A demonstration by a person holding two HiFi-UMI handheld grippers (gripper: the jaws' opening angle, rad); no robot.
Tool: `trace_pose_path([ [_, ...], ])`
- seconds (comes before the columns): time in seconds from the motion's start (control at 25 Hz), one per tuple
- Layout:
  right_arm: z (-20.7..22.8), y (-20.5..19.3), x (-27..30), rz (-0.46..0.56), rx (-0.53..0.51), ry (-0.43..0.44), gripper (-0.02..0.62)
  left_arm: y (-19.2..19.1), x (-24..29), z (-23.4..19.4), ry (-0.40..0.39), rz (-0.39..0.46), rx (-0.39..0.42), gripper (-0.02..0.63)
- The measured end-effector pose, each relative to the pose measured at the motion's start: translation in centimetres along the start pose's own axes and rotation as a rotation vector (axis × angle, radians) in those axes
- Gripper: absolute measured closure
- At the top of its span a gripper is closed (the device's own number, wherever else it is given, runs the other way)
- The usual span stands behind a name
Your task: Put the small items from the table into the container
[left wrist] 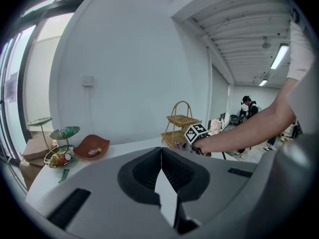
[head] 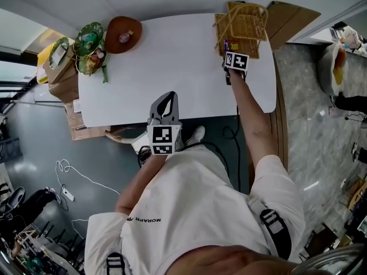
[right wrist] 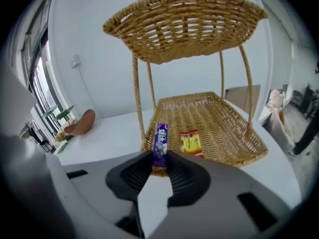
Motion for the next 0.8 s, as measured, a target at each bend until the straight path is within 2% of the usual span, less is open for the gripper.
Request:
trace_pose_path([
  [0.4, -0.51, -0.16, 1.03, -0.011, 0.006, 0.033, 0.499, -0.62, 0.60, -0.57, -0.001, -0.008, -0.004, 0.601],
  [0.6, -0.50, -0.08, 0.95, -0.009, 0.010, 0.045, 0.435, -0.57, 0.70, -0.45, -0.002, -0.013, -0.006, 0.601],
  [0.8, -0.97, 0.41, 0.34, 0.021, -0.008, 0.049, 0.423, -0.39, 0.61, -0.20, -0.008, -0.008, -0.003, 0.601],
])
Point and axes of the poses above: the fingertips, and each gripper's own axes: x forward along the fingers, z to its right, y out of its top, the point moved 1 cm from there along -x, backward along the fingers, and after that the axes turned 1 degree about x, right-handed, at the moved point
